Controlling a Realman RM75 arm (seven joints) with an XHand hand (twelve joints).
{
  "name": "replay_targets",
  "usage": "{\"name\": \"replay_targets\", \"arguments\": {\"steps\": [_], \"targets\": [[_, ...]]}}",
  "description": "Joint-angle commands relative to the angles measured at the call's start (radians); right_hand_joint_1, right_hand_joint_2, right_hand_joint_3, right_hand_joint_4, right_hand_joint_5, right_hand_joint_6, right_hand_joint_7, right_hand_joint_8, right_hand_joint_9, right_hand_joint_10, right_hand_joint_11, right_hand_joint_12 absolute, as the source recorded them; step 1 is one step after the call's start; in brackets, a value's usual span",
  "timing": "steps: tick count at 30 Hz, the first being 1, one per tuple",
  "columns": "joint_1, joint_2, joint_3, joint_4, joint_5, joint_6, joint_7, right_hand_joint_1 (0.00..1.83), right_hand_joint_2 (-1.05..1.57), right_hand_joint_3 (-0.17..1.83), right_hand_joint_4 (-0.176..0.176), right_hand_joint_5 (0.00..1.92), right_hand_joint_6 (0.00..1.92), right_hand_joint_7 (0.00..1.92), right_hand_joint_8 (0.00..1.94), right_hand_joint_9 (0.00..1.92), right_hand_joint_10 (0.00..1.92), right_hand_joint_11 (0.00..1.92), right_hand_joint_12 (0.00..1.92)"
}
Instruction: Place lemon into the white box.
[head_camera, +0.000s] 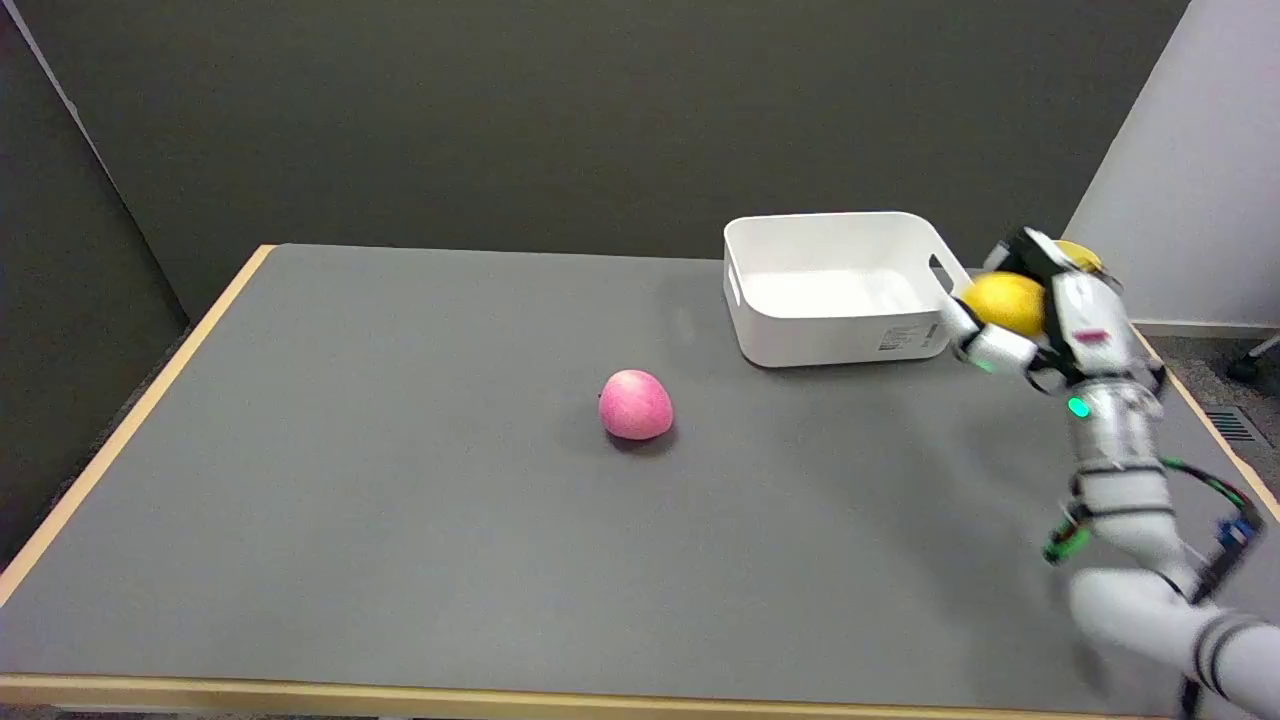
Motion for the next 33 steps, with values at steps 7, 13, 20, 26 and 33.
{"name": "replay_targets", "arguments": {"steps": [7, 13, 20, 26, 33], "targets": [[0.688, -0.329, -0.299, -0.138, -0.140, -0.523, -0.204, 0.85, 0.76, 0.70, -0.028, 0.45, 1.92, 0.65, 1.94, 1.04, 1.92, 0.71, 1.92], [0.848, -0.435, -0.304, -0.460, -0.140, -0.604, -0.206, 0.84, 0.77, 0.69, -0.033, 0.41, 1.92, 0.61, 1.94, 0.99, 1.92, 0.58, 1.92], [0.867, -0.406, -0.214, -0.507, 0.021, -0.629, -0.396, 0.80, 0.82, 0.71, -0.046, 0.27, 1.92, 0.37, 1.94, 0.66, 1.92, 0.09, 1.92], [0.740, -0.278, -0.180, -0.294, 0.267, -0.622, -0.553, 0.78, 0.86, 0.68, -0.054, 0.23, 1.92, 0.31, 1.94, 0.53, 1.92, 0.00, 1.92], [0.534, -0.154, -0.098, -0.022, 0.338, -0.585, -0.690, 0.76, 1.21, 0.54, -0.014, 0.45, 1.92, 0.30, 1.94, 0.56, 1.92, 0.02, 1.92]]}}
